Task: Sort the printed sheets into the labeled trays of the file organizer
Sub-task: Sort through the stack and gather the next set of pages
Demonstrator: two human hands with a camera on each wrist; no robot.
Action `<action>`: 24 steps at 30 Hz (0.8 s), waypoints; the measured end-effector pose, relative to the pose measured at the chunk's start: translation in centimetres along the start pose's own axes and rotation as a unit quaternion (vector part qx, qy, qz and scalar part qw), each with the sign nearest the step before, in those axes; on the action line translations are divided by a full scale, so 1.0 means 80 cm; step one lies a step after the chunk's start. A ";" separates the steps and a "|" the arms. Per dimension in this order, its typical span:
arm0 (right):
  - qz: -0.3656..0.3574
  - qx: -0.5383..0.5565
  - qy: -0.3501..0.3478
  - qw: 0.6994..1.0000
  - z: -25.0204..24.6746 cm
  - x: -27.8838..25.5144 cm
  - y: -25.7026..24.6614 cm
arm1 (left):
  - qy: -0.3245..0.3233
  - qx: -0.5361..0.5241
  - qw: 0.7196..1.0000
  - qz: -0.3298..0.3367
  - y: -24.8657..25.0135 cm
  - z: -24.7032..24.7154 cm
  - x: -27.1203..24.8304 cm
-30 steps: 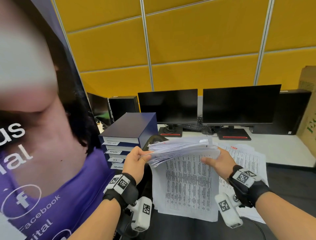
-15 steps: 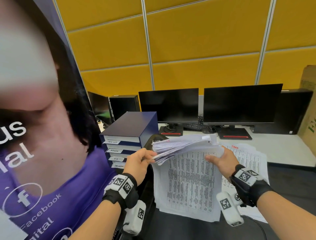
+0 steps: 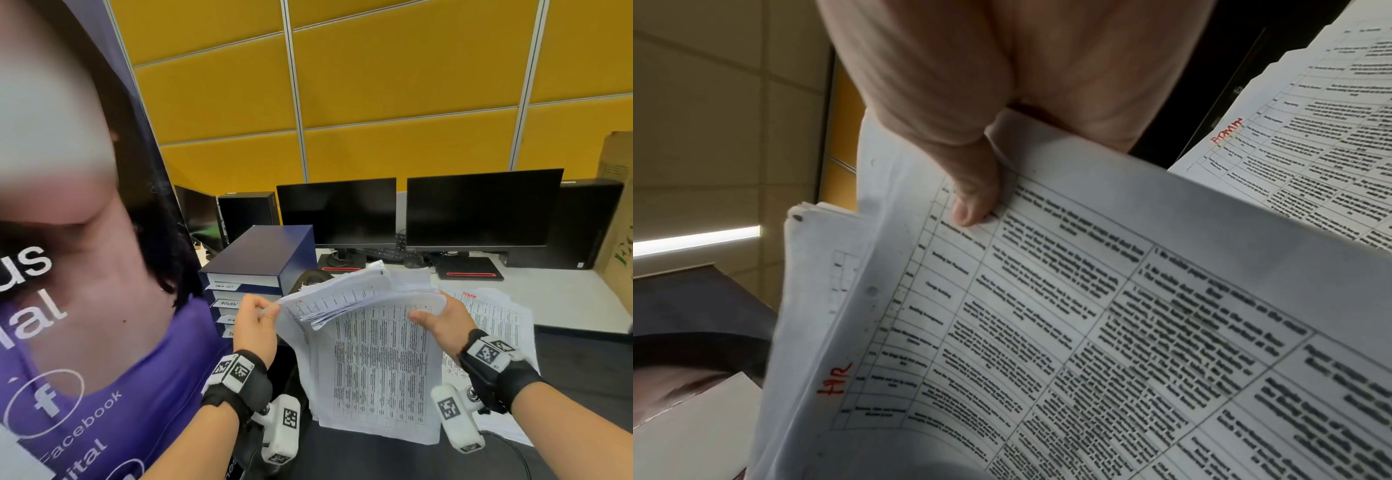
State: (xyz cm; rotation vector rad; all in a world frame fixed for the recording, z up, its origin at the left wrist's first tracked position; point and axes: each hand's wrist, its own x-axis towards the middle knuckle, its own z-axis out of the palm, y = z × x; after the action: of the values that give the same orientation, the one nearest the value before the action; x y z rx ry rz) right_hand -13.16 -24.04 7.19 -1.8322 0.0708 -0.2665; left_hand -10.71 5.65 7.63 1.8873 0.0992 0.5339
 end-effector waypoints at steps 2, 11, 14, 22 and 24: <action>0.007 -0.001 0.003 1.000 0.001 0.000 0.001 | -0.045 -0.013 0.999 -0.002 0.000 0.001 -0.005; 0.051 0.003 0.057 0.997 -0.006 0.007 0.010 | 0.002 0.051 0.999 -0.009 0.002 -0.014 0.002; 0.071 0.004 0.095 0.993 -0.017 0.008 0.009 | 0.040 0.088 0.995 -0.022 0.005 -0.028 0.016; 0.063 -0.019 0.138 0.988 -0.043 0.008 -0.004 | 0.087 0.129 0.988 -0.019 0.028 -0.052 0.044; 0.053 -0.024 0.143 0.988 -0.050 0.008 -0.008 | 0.102 0.121 0.987 -0.014 0.041 -0.055 0.046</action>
State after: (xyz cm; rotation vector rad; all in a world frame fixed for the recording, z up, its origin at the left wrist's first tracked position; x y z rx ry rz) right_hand -13.50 -27.76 8.89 -1.8200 0.3757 -0.4550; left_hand -9.80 9.42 12.98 2.0590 0.3368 0.7210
